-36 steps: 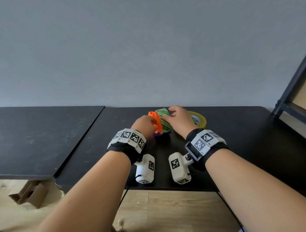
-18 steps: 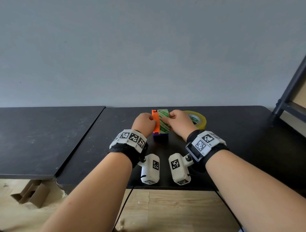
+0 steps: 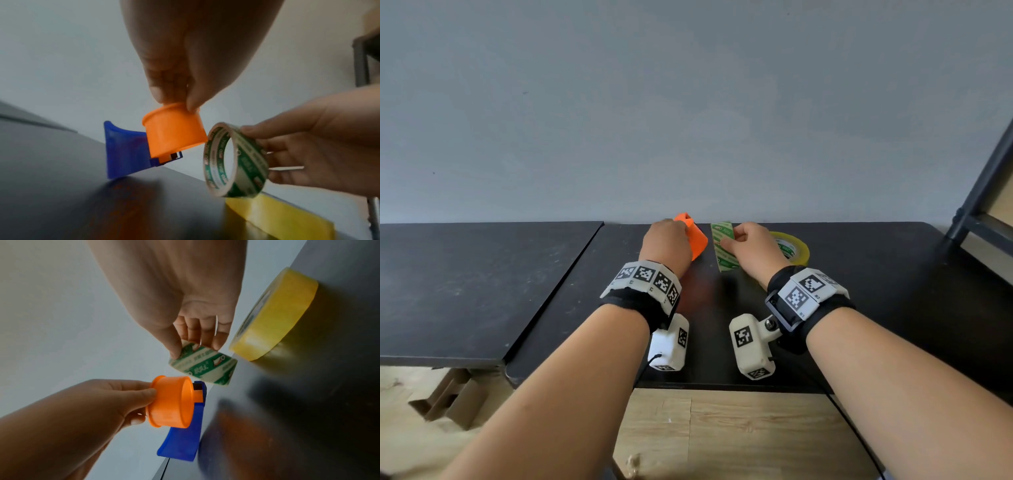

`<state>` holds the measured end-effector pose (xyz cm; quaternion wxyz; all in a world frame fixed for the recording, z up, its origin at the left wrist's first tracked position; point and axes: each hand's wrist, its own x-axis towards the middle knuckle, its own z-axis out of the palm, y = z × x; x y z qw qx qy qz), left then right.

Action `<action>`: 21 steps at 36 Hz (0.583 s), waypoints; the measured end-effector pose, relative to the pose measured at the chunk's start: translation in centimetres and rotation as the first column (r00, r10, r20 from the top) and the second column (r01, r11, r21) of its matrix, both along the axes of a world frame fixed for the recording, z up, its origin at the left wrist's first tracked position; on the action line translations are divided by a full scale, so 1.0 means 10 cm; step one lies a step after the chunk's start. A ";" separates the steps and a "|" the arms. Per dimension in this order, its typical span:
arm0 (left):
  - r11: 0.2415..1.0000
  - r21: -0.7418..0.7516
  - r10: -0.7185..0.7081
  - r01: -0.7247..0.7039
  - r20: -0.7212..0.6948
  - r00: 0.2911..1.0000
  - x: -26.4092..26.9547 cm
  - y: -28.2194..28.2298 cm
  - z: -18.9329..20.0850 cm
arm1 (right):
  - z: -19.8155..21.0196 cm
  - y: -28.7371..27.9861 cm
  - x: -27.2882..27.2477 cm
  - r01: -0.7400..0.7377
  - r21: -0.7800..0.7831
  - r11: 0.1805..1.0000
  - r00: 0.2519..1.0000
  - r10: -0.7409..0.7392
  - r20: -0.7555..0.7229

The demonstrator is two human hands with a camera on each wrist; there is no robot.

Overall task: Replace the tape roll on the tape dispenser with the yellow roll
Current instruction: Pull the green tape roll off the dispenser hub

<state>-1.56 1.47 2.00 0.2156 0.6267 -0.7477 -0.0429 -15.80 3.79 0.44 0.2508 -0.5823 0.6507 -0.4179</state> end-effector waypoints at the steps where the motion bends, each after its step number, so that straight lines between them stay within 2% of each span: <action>1: 1.000 0.000 -0.014 0.014 0.051 0.999 -0.01 0.01 0.02 | 0.00 0.00 0.00 0.003 -0.005 1.000 1.000 -0.003 0.005; 4: 0.999 0.012 -0.054 0.052 0.177 0.983 -0.01 0.03 0.04 | 0.01 0.00 0.01 0.015 -0.008 1.000 1.000 -0.015 0.008; 6: 0.997 0.021 -0.074 0.071 0.213 0.974 0.01 0.06 0.02 | 0.02 0.01 0.01 0.018 -0.006 1.000 1.000 -0.018 -0.002; 14: 0.983 0.128 -0.143 0.129 0.101 0.985 0.04 0.15 -0.14 | -0.01 0.02 0.01 -0.003 -0.016 1.000 0.999 0.002 -0.034; 21: 0.987 0.115 -0.128 0.114 0.122 0.984 -0.02 0.09 -0.12 | 0.05 0.06 -0.07 0.029 -0.058 0.998 0.999 -0.031 -0.036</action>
